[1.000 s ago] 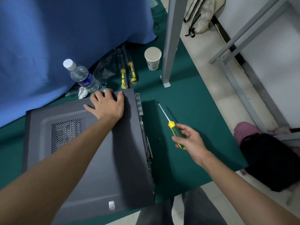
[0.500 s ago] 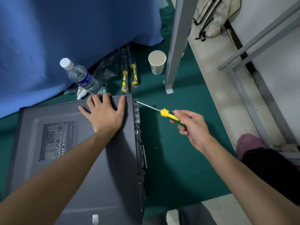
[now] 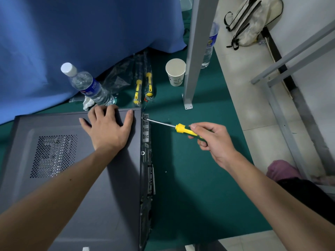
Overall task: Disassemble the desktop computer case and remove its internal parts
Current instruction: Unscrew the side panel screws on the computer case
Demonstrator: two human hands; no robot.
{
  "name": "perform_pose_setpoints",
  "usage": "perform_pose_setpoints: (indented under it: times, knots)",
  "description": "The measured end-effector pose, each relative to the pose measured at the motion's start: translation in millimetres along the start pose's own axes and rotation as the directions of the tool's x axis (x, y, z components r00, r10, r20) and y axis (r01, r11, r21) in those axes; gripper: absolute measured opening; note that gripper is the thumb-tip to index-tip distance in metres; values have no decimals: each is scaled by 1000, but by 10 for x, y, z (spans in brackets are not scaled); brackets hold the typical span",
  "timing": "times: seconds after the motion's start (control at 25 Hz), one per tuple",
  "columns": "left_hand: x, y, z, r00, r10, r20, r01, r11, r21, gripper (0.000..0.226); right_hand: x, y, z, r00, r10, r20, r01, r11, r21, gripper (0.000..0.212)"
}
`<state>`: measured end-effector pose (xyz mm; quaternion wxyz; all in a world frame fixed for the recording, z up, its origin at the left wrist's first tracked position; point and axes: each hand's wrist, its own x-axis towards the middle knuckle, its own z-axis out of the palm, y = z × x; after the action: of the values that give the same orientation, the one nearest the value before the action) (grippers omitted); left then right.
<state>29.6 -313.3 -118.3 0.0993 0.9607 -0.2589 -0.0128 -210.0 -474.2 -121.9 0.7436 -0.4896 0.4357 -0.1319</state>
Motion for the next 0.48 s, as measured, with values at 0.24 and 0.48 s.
perform_pose_setpoints:
  times: [0.24, 0.48]
  knots:
    - [-6, 21, -23, 1000, 0, 0, 0, 1000, -3, 62, 27, -21, -39, 999, 22, 24, -22, 1000, 14, 14]
    - [-8, 24, -27, 1000, 1, 6, -1, 1000, 4, 62, 221, -283, -122, 995, -29, 99, 48, 980, -193, 13]
